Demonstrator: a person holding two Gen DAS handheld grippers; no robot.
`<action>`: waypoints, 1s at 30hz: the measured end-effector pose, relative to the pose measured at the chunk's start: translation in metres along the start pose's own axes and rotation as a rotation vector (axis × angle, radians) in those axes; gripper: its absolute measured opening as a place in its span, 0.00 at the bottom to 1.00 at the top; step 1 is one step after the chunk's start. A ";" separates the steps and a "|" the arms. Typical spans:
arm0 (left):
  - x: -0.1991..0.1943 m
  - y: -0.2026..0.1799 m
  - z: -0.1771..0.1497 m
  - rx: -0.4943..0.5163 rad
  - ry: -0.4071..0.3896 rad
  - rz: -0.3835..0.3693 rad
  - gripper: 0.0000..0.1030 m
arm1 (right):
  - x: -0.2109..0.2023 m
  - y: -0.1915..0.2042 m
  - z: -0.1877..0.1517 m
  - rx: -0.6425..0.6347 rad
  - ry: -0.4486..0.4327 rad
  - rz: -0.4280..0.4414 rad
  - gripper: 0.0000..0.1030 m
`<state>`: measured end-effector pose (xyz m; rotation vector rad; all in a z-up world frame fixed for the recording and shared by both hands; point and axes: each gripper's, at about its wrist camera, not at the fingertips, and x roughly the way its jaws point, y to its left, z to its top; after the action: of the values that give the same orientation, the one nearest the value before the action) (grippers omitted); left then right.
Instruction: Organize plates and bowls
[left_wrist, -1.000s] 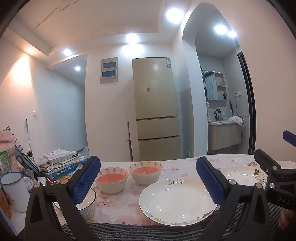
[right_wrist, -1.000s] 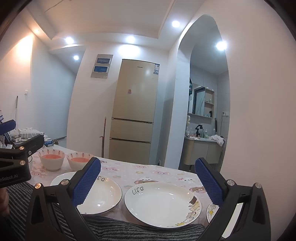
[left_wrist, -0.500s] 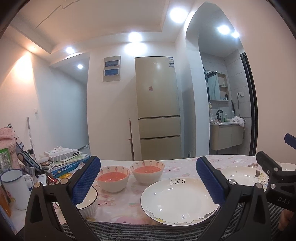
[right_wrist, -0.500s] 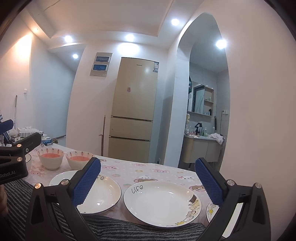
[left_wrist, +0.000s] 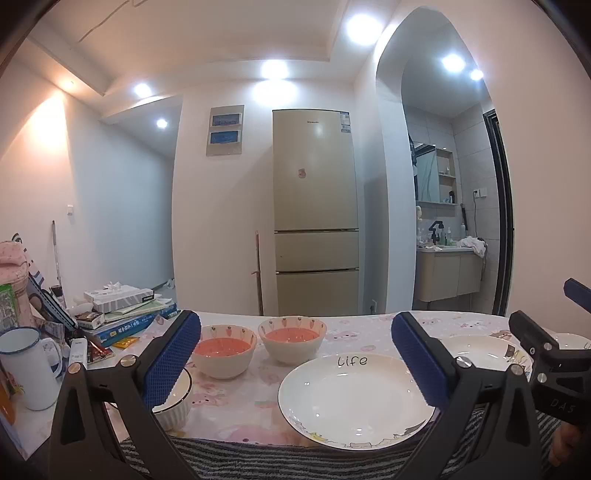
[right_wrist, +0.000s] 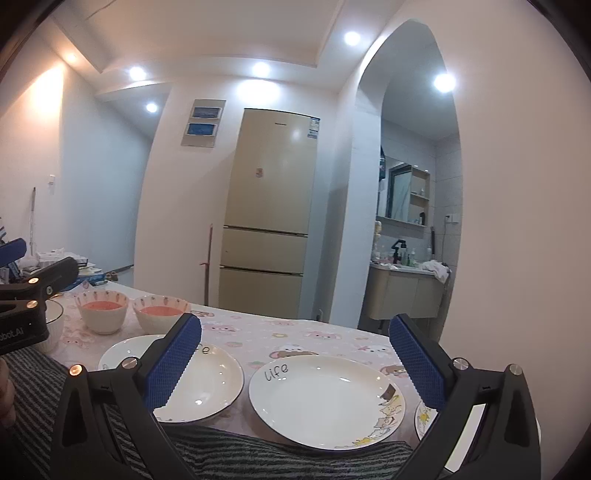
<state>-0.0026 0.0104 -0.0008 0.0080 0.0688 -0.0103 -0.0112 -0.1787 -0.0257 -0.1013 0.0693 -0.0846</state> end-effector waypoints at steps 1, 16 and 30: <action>0.000 -0.001 0.000 0.004 0.000 0.000 1.00 | -0.002 -0.002 0.000 0.008 -0.011 0.001 1.00; 0.005 0.000 0.001 -0.002 0.024 0.006 1.00 | -0.001 -0.035 0.001 0.168 0.002 -0.016 1.00; 0.004 -0.002 -0.002 0.002 -0.001 0.006 1.00 | -0.003 -0.020 0.001 0.124 -0.013 -0.003 1.00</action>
<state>0.0008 0.0083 -0.0033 0.0101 0.0674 -0.0040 -0.0156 -0.1983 -0.0223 0.0224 0.0503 -0.0910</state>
